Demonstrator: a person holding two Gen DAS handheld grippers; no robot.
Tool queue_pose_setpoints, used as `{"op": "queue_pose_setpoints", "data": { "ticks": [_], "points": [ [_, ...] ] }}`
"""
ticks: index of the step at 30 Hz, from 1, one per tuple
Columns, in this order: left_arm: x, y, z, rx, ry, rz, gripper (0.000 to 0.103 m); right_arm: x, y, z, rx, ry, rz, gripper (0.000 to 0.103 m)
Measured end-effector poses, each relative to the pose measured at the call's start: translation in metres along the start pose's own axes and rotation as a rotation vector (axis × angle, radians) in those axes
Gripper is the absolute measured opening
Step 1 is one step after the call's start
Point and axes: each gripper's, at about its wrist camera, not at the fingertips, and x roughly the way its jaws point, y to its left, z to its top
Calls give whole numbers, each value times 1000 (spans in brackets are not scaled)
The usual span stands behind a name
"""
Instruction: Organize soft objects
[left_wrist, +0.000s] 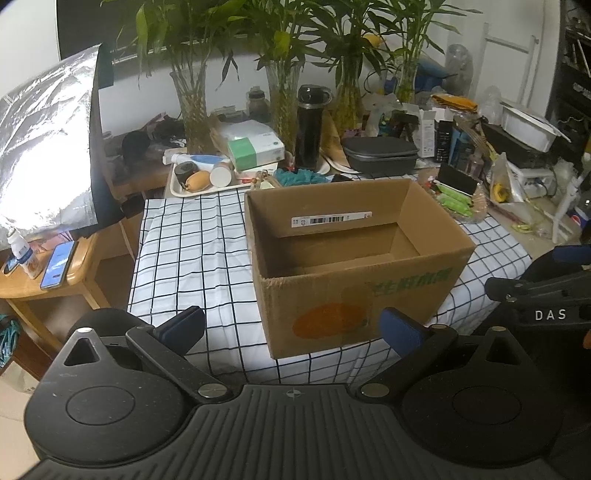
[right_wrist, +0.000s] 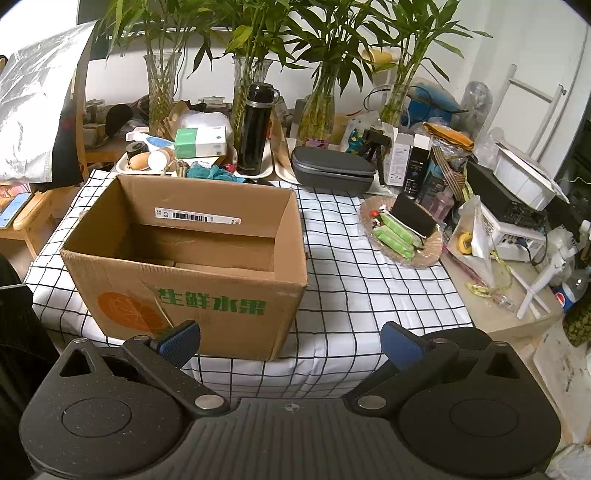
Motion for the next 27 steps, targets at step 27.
{"op": "queue_pose_setpoints", "data": {
  "ticks": [27],
  "points": [
    [10,8,15,0,40,6,103,8,-9,18,24,12,15,103]
  ]
}}
